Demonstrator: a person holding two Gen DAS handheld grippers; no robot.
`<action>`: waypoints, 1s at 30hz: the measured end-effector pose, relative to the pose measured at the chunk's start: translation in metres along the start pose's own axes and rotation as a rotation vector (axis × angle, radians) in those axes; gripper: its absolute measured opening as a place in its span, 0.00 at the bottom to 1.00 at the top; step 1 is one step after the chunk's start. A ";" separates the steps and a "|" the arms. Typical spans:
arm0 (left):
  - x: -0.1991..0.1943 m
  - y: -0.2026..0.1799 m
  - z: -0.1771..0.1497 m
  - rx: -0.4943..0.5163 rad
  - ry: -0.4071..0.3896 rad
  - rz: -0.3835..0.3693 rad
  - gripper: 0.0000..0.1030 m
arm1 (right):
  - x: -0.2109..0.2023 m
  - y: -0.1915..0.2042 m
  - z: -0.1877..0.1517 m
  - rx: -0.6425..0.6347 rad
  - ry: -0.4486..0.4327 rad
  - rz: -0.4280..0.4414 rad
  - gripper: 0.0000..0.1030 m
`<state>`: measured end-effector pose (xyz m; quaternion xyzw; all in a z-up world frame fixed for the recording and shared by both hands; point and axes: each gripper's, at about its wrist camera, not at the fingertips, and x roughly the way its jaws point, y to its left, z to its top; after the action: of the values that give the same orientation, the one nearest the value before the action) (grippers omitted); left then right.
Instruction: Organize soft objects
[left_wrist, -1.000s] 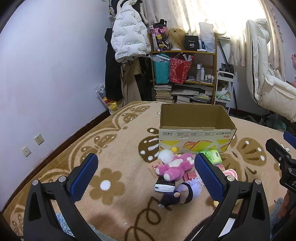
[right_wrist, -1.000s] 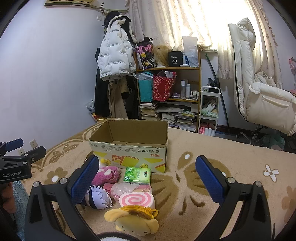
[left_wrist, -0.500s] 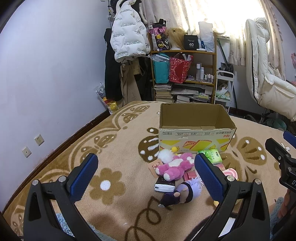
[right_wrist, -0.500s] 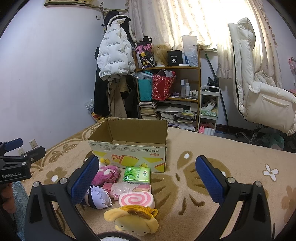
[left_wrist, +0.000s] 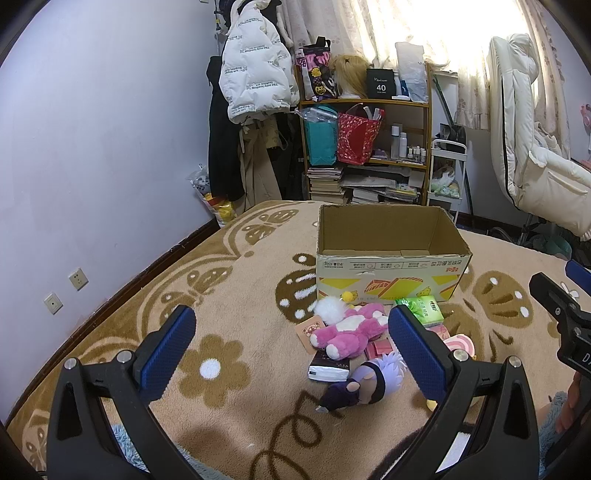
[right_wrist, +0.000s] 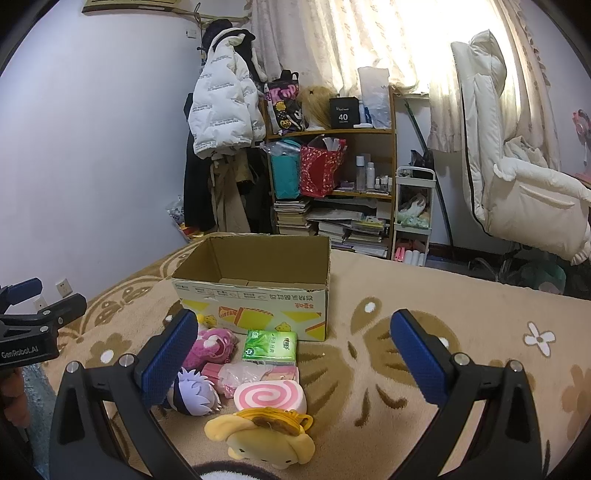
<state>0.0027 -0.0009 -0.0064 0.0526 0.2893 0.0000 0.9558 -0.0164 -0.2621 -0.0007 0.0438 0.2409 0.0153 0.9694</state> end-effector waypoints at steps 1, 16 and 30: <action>0.000 0.000 0.000 0.000 0.000 0.000 1.00 | 0.000 0.000 0.000 0.000 0.000 0.000 1.00; 0.001 0.000 0.000 0.001 0.004 0.002 1.00 | -0.003 -0.011 0.003 0.053 0.004 -0.015 1.00; 0.002 -0.003 -0.003 0.018 0.010 0.005 1.00 | -0.003 -0.025 0.006 0.117 -0.001 -0.012 1.00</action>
<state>0.0024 -0.0037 -0.0099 0.0617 0.2938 0.0001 0.9539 -0.0163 -0.2873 0.0036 0.0991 0.2409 -0.0046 0.9655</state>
